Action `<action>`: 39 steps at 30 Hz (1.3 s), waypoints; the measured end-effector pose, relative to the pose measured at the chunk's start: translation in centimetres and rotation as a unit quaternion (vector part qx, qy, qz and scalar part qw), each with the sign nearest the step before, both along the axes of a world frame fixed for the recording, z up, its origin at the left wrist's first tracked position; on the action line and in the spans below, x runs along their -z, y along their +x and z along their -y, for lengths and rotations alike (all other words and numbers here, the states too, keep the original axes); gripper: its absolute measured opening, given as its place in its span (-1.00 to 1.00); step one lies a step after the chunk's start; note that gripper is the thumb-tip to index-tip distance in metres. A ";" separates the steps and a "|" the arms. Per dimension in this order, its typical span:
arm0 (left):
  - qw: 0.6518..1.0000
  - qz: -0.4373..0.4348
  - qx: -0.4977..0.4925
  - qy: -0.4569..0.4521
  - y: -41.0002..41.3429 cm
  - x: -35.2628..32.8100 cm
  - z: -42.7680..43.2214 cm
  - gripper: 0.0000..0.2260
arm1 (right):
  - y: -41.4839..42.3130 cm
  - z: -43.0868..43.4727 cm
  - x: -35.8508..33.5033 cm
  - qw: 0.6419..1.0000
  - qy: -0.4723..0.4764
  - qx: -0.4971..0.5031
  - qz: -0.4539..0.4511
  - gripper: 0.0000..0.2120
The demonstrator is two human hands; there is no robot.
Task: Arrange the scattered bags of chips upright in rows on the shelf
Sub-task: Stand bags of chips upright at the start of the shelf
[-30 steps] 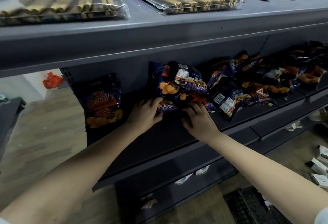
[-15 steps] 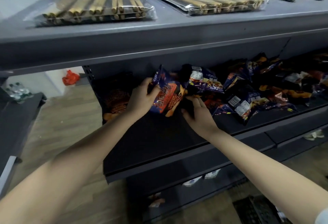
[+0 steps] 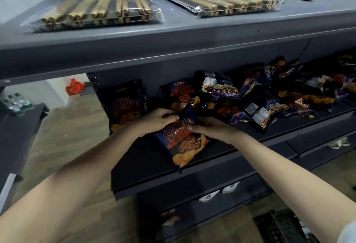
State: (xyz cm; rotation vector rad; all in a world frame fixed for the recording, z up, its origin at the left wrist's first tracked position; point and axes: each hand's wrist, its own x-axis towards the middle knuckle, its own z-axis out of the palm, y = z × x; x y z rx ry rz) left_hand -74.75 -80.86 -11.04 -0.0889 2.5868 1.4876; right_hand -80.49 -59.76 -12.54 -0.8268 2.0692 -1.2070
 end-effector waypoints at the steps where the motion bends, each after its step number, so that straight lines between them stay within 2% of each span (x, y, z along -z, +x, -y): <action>1: 1.000 0.003 0.012 -0.007 0.0 0.0 -0.1 -0.88 | 0.2 -0.2 0.2 0.999 0.003 -0.033 0.035 -0.62; 4: 1.000 0.005 0.018 -0.022 0.0 0.2 0.0 -0.70 | 0.8 -0.4 1.5 0.997 -0.026 -0.024 0.073 -0.55; 7: 1.000 0.006 -0.003 -0.011 0.0 0.2 0.2 -0.68 | 1.0 -0.4 2.3 0.997 -0.041 0.016 0.071 -0.44; 10: 0.998 -0.050 -0.042 -0.021 -0.2 0.0 0.6 -0.84 | 0.8 -0.2 2.3 0.996 -0.055 0.045 0.058 -0.50; 12: 0.991 -0.084 -0.097 0.028 -0.1 -0.4 0.9 -0.93 | 0.3 0.1 2.0 0.990 -0.084 0.099 0.058 -0.56; 16: 0.960 -0.118 -0.196 0.162 0.1 -0.9 1.4 -0.78 | -0.5 1.2 1.0 0.955 -0.167 0.232 0.082 -0.75; 19: 0.962 -0.101 -0.186 0.172 1.2 -0.6 1.3 -0.61 | -0.4 2.8 0.6 0.935 -0.205 0.276 0.089 -0.83; 24: 0.964 -0.125 -0.217 0.083 2.3 0.8 1.0 -0.48 | 0.6 6.1 0.9 0.936 -0.227 0.257 0.083 -0.78; 27: 0.947 -0.145 -0.273 0.082 2.8 0.9 1.6 -0.46 | 1.0 7.6 0.9 0.935 -0.233 0.257 0.072 -0.60; 31: 0.922 -0.191 -0.320 0.105 4.2 0.8 2.8 -0.45 | 1.4 9.5 0.5 0.948 -0.217 0.234 0.012 -0.58; 36: 0.884 -0.231 -0.386 0.128 6.6 1.7 3.6 -0.64 | 2.9 12.1 0.6 0.958 -0.210 0.186 -0.061 -0.42; 39: 0.875 -0.230 -0.409 0.119 8.0 2.3 4.0 -0.64 | 4.1 13.1 1.3 0.963 -0.194 0.165 -0.085 -0.32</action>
